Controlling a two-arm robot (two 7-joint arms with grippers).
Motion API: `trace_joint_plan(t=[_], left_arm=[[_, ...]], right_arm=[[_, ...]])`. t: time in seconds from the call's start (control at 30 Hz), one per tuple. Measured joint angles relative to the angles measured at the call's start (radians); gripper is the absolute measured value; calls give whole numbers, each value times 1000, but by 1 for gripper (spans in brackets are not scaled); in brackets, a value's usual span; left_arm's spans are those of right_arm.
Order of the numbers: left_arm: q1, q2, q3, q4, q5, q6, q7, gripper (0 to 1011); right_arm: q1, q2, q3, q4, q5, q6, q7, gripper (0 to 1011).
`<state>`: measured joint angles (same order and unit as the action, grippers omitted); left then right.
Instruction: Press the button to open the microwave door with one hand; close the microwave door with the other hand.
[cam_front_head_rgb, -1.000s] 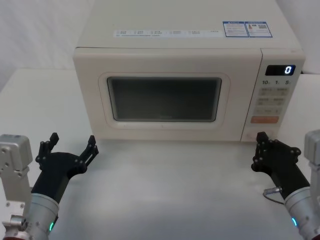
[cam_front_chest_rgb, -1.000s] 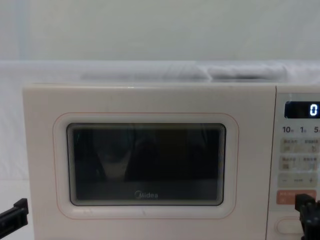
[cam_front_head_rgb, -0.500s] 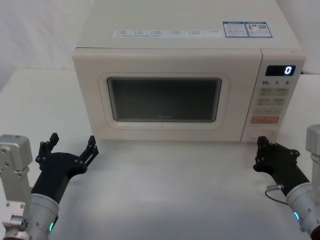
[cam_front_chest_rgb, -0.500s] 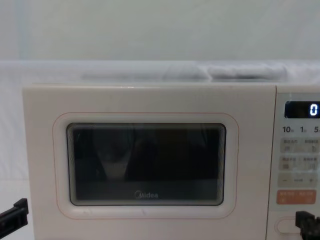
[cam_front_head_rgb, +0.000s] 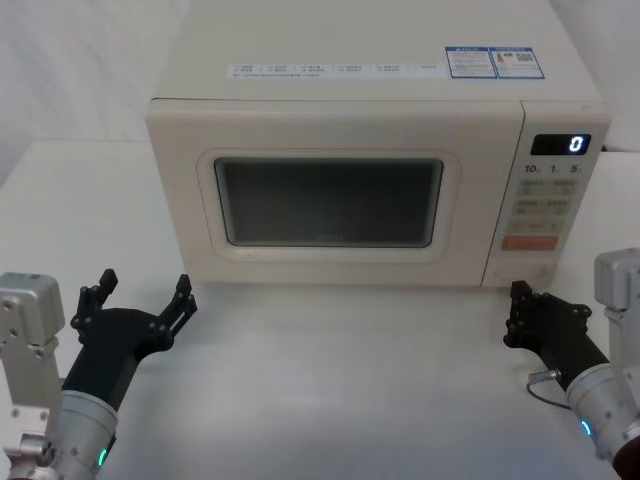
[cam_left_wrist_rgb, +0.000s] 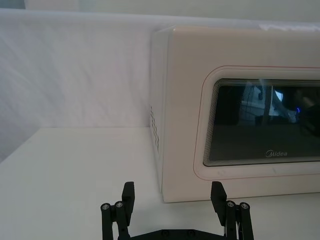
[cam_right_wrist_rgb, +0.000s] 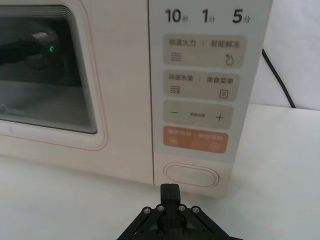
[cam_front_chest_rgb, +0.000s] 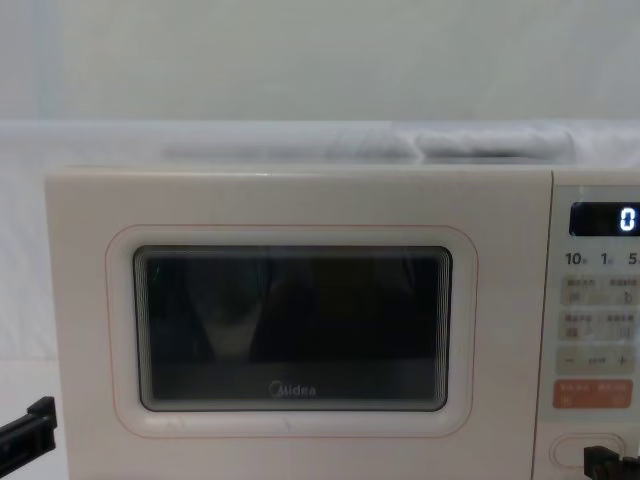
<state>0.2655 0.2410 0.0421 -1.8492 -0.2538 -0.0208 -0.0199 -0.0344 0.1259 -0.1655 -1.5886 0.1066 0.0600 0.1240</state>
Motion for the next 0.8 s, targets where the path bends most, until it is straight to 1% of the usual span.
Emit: trace_joint_plan(t=[0.27,0.8], left_arm=[[0,0,0,0,0,0,0,1001],[0,0,0,0,0,0,0,1001]], right_arm=[[35,-8,9,47,-6,-6,2,0],[85,-20,14,110,-9,-22,7,0]])
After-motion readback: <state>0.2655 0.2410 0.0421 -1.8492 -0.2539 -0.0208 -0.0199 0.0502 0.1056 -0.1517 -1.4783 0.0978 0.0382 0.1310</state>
